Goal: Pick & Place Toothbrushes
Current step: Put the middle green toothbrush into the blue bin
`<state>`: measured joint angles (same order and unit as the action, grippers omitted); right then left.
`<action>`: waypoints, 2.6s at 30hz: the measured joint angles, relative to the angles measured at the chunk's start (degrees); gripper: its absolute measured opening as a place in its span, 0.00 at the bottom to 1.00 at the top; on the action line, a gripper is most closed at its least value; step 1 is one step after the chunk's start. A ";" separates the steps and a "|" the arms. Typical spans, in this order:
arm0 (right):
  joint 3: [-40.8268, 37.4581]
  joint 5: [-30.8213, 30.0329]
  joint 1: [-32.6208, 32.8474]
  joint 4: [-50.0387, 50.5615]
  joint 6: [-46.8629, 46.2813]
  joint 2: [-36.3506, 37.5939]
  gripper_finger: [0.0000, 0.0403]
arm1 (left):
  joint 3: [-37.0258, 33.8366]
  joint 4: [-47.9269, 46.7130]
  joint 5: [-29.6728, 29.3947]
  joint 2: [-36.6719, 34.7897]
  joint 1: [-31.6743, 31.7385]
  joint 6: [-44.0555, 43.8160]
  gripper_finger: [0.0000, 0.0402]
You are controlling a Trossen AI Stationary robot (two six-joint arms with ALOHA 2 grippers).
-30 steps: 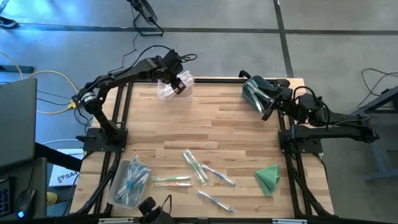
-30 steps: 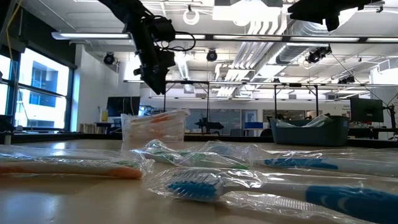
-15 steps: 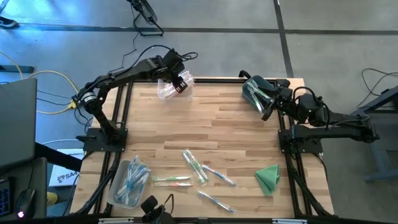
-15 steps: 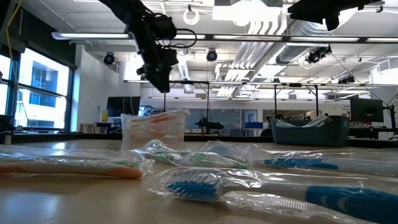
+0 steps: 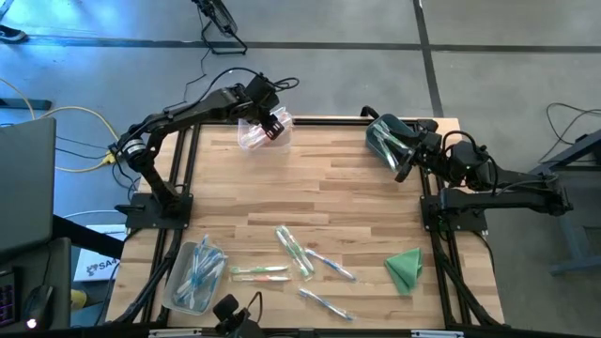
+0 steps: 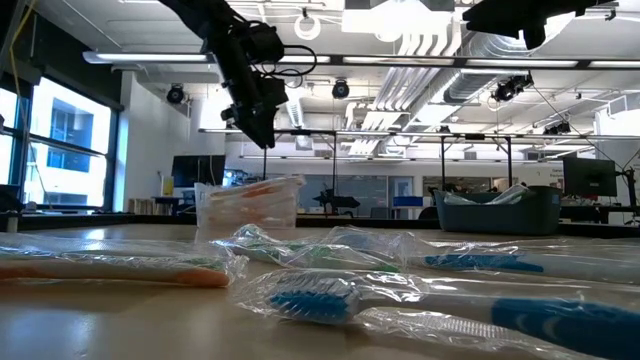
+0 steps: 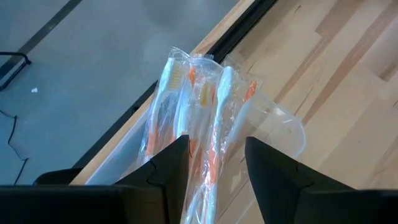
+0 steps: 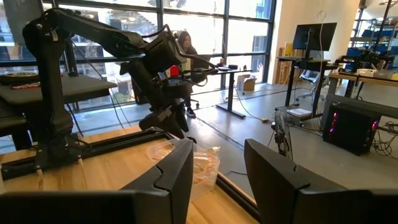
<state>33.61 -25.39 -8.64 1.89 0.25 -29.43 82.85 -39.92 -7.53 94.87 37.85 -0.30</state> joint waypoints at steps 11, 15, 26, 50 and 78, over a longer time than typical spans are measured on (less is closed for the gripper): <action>0.00 -0.02 0.02 0.00 0.00 0.00 0.34 | 0.00 -0.01 0.04 0.00 0.00 0.00 0.38; 0.00 -0.02 0.00 0.00 0.00 0.00 0.34 | 0.00 -0.01 0.06 0.00 0.00 0.00 0.38; 0.00 -0.02 0.00 0.00 0.00 0.01 0.34 | -0.02 0.02 0.22 0.00 0.00 -2.54 0.38; 0.00 -0.20 0.02 -0.02 -0.42 0.00 0.34 | -0.37 6.48 5.24 -6.69 -5.64 1.61 0.38; 0.00 2.69 0.00 0.04 0.04 -0.96 0.34 | -38.10 39.72 5.68 -44.12 -19.37 -1.71 0.38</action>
<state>33.61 -22.70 -8.64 1.93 0.29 -30.39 44.75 -0.20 -1.85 50.75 18.48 -2.00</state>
